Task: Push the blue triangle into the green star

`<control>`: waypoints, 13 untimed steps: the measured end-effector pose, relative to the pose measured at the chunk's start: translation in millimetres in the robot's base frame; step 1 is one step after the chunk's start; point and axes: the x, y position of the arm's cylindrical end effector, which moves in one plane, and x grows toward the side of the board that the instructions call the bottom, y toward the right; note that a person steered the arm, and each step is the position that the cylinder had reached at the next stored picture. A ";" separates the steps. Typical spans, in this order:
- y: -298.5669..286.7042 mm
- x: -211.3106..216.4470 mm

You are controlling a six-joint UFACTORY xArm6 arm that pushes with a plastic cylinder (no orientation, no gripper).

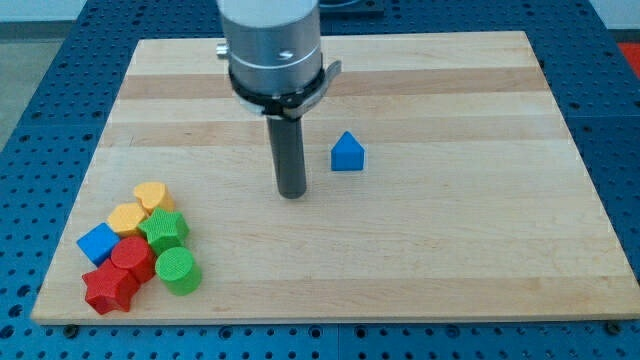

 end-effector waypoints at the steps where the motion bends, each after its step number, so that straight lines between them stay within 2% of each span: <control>1: 0.7 -65.0; 2: 25.1 -147.5; 3: 90.0 -152.1; 4: 116.2 -129.6; 5: 99.9 -128.5; 7: 62.4 -99.9; 9: 85.0 -99.4; 13: 45.9 25.2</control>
